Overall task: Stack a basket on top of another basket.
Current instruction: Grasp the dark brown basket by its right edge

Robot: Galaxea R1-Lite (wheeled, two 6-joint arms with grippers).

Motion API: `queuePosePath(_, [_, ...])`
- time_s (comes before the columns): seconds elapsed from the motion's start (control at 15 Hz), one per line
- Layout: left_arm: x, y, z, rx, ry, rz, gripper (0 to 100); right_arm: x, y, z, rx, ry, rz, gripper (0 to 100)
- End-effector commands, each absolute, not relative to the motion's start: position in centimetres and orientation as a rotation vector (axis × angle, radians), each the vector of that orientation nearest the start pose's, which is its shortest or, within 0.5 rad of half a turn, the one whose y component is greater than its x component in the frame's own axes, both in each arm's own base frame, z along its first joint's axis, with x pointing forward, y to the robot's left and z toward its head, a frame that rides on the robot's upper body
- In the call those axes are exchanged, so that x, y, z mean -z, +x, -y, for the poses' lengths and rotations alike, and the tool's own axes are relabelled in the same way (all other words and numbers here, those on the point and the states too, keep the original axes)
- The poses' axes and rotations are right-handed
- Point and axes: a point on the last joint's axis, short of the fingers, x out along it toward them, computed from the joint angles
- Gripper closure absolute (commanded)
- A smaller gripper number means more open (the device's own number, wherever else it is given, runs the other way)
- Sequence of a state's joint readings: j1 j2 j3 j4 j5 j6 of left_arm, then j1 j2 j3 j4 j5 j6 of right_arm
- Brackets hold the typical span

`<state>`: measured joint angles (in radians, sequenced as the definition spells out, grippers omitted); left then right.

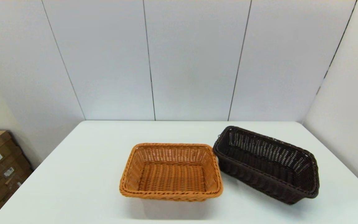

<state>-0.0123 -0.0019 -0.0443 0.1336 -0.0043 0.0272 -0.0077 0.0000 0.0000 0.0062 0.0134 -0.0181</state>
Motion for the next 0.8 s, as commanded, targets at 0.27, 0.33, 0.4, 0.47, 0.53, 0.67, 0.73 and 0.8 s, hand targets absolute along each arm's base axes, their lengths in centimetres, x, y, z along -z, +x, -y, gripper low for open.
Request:
queuePosePath(0.27, [-7.4,-2.7,0.0,0.018,0.028,-0.090,0,-7.5,-2.2,-0.1,-0.011,-0.035,-0.014,0])
queuePosePath(0.33, [-7.4,-2.7,0.0,0.018,0.028,-0.090,0,-7.9,-2.1,-0.1,-0.014,-0.036,-0.029,0])
queuePosePath(0.4, [-7.4,-2.7,0.0,0.018,0.028,-0.090,0,-8.8,-1.9,-0.1,-0.018,-0.032,-0.040,0])
queuePosePath(0.47, [-7.4,-2.7,0.0,0.018,0.028,-0.090,0,-10.1,-1.5,-0.1,-0.022,-0.031,-0.061,0])
queuePosePath(0.53, [-7.4,-2.7,0.0,0.018,0.028,-0.089,0,-11.9,-0.9,-0.1,-0.023,-0.032,-0.084,0])
queuePosePath(0.67, [-7.4,-2.7,0.0,0.018,0.028,-0.090,0,-15.8,1.1,-0.1,-0.050,-0.028,-0.137,0])
queuePosePath(0.73, [-7.4,-2.7,0.0,0.018,0.028,-0.090,0,-17.4,2.3,-0.1,-0.054,-0.023,-0.159,0])
queuePosePath(0.8, [-7.4,-2.7,0.0,0.018,0.028,-0.089,0,-19.0,3.7,-0.1,-0.058,-0.021,-0.185,0])
